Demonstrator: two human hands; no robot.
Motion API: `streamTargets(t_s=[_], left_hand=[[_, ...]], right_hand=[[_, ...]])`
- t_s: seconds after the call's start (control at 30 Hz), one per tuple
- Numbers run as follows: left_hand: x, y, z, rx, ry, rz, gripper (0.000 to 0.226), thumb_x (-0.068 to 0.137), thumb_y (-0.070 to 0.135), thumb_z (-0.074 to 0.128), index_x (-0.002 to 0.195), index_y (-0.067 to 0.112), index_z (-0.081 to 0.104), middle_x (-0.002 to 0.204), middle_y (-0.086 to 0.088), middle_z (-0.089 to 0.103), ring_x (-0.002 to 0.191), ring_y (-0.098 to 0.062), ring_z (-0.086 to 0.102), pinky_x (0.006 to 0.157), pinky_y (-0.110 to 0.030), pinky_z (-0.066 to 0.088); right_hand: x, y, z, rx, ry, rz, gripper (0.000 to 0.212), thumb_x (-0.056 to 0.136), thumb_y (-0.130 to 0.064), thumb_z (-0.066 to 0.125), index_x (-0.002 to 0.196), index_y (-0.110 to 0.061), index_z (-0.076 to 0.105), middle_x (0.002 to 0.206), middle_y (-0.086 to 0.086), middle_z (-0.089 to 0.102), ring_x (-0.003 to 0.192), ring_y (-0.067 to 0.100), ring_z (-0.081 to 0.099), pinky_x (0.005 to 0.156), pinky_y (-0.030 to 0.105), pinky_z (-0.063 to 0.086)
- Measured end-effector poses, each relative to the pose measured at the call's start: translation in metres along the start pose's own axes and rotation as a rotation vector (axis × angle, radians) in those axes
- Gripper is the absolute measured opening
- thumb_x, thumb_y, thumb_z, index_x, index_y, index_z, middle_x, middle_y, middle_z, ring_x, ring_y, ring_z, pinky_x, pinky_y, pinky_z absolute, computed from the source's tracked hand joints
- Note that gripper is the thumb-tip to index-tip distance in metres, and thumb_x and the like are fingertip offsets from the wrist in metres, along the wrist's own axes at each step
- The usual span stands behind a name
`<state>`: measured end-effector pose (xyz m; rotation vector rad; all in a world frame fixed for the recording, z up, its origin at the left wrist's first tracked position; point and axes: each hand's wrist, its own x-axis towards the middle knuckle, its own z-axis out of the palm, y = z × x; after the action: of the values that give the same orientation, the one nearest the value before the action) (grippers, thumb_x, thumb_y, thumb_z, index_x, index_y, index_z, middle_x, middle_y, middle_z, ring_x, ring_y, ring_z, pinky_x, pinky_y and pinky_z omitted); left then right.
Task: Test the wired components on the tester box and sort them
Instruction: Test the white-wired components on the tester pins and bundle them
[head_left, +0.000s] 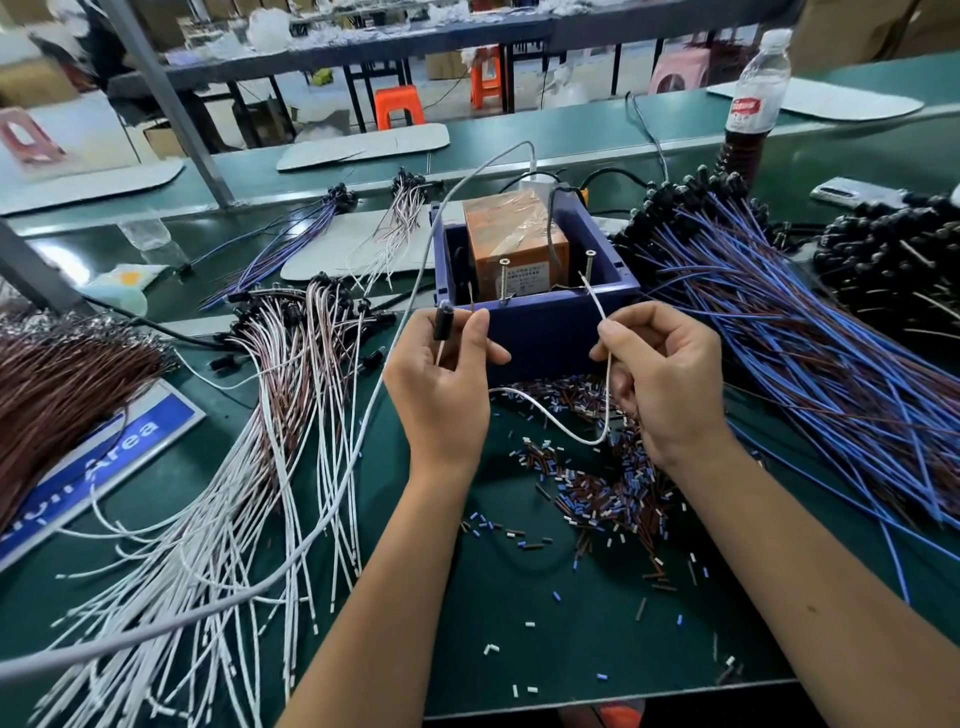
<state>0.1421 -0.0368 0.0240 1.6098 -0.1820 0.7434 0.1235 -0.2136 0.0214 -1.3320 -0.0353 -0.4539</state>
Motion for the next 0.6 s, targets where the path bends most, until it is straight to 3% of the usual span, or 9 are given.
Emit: streamTargets(t_s=[0.1,0.27,0.47,0.6], left_hand=[[0.0008,0.0025,0.0019,-0.006,0.013,0.014,0.014,0.099,0.012,0.069,0.088,0.011,0.059,0.065,0.003,0.071,0.064,-0.017,0.073,0.068,-0.028,0.057],[-0.0005,0.0026,0.0012,0.060,0.032,0.035,0.010,0.097,0.011,0.067,0.086,0.009,0.067,0.071,0.006,0.072,0.068,-0.016,0.071,0.070,-0.031,0.058],[-0.0012,0.0055,0.0035,0.052,0.014,0.032,0.016,0.094,0.008,0.067,0.084,0.021,0.070,0.069,0.009,0.073,0.068,-0.013,0.071,0.067,-0.021,0.054],[0.0006,0.0073,0.0048,0.061,-0.001,0.034,0.026,0.094,0.012,0.068,0.082,0.034,0.068,0.070,0.010,0.073,0.068,-0.014,0.072,0.071,-0.026,0.057]], right_hand=[[-0.0004,-0.0006,0.0004,0.001,0.005,-0.006,0.022,0.092,-0.010,0.068,0.075,-0.024,0.070,0.068,0.010,0.069,0.039,0.011,0.044,0.036,0.019,0.031],[-0.0008,-0.0005,0.0009,0.002,0.025,-0.027,0.018,0.093,-0.007,0.066,0.077,-0.017,0.066,0.066,0.009,0.067,0.038,0.013,0.042,0.038,0.018,0.031],[-0.0002,0.0010,0.0000,-0.019,0.040,-0.045,0.018,0.094,-0.005,0.064,0.078,-0.013,0.064,0.065,0.009,0.066,0.037,0.013,0.040,0.038,0.018,0.030],[0.0006,0.0024,0.0010,0.000,0.033,-0.065,0.019,0.092,-0.004,0.063,0.075,-0.012,0.063,0.062,0.007,0.064,0.035,0.012,0.038,0.038,0.017,0.029]])
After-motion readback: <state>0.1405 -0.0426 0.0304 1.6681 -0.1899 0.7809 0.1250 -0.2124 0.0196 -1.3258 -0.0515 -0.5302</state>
